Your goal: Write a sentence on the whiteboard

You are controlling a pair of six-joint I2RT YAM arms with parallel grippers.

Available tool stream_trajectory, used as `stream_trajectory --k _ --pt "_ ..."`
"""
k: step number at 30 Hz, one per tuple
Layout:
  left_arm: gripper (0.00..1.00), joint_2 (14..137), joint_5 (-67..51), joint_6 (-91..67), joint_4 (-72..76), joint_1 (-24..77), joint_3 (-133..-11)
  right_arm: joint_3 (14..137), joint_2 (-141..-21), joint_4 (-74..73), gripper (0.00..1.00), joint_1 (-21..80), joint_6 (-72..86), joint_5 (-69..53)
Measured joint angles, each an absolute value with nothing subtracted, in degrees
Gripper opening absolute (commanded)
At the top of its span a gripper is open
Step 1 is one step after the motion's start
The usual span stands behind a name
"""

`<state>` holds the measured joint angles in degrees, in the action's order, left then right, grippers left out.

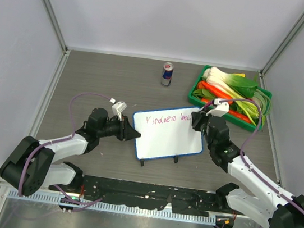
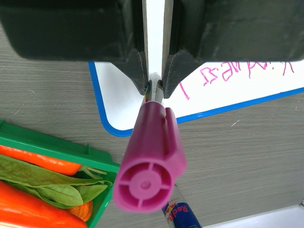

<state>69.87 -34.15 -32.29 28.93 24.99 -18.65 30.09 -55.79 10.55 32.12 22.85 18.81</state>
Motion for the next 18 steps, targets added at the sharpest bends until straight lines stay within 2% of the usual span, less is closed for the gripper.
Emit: stream_trajectory --k 18 --pt "0.00 69.9 -34.2 -32.3 28.9 25.0 -18.7 31.5 -56.6 9.9 0.01 32.1 22.8 20.6"
